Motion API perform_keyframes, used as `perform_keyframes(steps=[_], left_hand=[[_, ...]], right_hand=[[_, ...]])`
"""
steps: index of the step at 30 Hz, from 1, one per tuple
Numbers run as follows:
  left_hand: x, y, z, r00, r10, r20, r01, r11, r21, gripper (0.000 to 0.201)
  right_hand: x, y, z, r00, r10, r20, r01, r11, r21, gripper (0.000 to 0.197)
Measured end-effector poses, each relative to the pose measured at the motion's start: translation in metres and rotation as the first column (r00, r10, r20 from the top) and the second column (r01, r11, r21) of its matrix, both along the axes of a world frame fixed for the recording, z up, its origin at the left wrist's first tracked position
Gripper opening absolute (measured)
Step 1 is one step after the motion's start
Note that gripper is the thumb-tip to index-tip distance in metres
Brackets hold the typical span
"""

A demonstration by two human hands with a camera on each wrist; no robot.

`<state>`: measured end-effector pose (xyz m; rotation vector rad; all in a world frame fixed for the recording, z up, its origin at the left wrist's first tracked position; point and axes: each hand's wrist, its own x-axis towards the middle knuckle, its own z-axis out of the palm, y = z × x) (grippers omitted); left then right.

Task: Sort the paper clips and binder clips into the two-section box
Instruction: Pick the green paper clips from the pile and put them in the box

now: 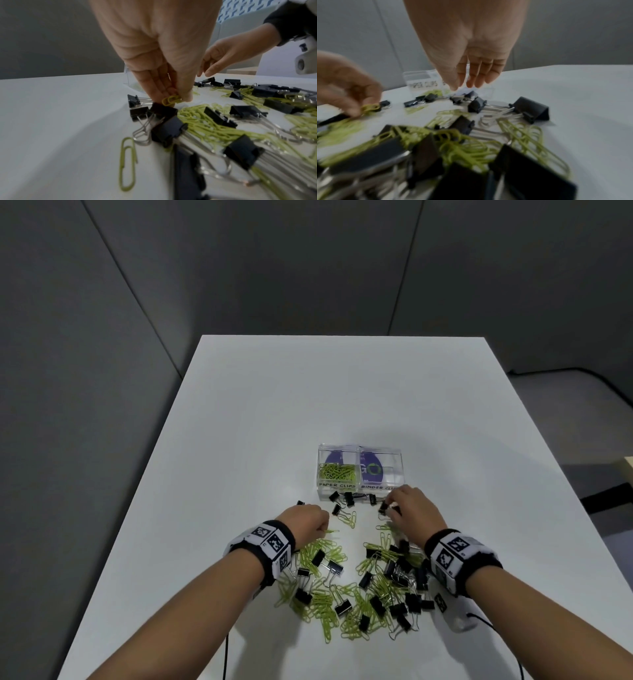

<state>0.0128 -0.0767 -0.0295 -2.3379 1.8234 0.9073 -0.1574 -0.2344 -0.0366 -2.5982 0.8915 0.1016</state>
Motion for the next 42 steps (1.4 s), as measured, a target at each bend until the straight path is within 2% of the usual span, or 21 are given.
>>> perform_keyframes(steps=[3,5,10,14,18,22,25,30,35,42], left_hand=[[0.000,0.002,-0.001,0.999,-0.036,0.009,0.035,0.999,0.030,0.020],[-0.001,0.002,-0.001,0.997,-0.070,0.013,0.070,0.996,0.047,0.023],[-0.003,0.009,0.002,0.987,-0.156,0.040,0.154,0.987,0.034,0.027],[0.000,0.024,0.000,0.978,-0.202,0.053,0.202,0.979,-0.004,0.034],[0.000,0.036,-0.001,0.984,-0.174,0.024,0.173,0.984,0.049,0.059],[-0.009,0.037,-0.004,0.991,-0.125,0.044,0.123,0.991,0.053,0.073],[-0.012,0.037,-0.008,0.998,-0.047,0.038,0.046,0.999,0.015,0.063],[-0.012,0.034,-0.009,0.999,0.048,-0.024,-0.048,0.999,-0.009,0.048],[-0.011,0.037,-0.009,0.993,0.099,-0.057,-0.101,0.995,-0.019,0.048],[-0.016,0.033,-0.013,0.995,0.102,-0.010,-0.102,0.995,0.004,0.046]], right_hand=[[0.012,0.021,-0.005,0.954,0.290,0.073,-0.288,0.957,-0.038,0.022],[0.020,0.035,-0.010,0.911,0.408,0.057,-0.406,0.913,-0.049,0.025],[0.019,0.052,-0.017,0.900,0.433,-0.037,-0.434,0.901,-0.018,0.033],[0.007,0.064,-0.014,0.841,0.537,-0.059,-0.537,0.843,0.028,0.036],[0.005,0.069,-0.011,0.848,0.529,-0.032,-0.528,0.849,0.032,0.039],[0.017,0.083,-0.010,0.841,0.519,-0.150,-0.520,0.853,0.035,0.052],[0.023,0.087,-0.012,0.853,0.492,-0.175,-0.494,0.869,0.036,0.054],[0.026,0.087,-0.014,0.897,0.415,-0.153,-0.414,0.909,0.043,0.042],[0.027,0.089,-0.017,0.931,0.337,-0.143,-0.328,0.941,0.079,0.041],[0.029,0.085,-0.019,0.935,0.304,-0.182,-0.287,0.951,0.113,0.020]])
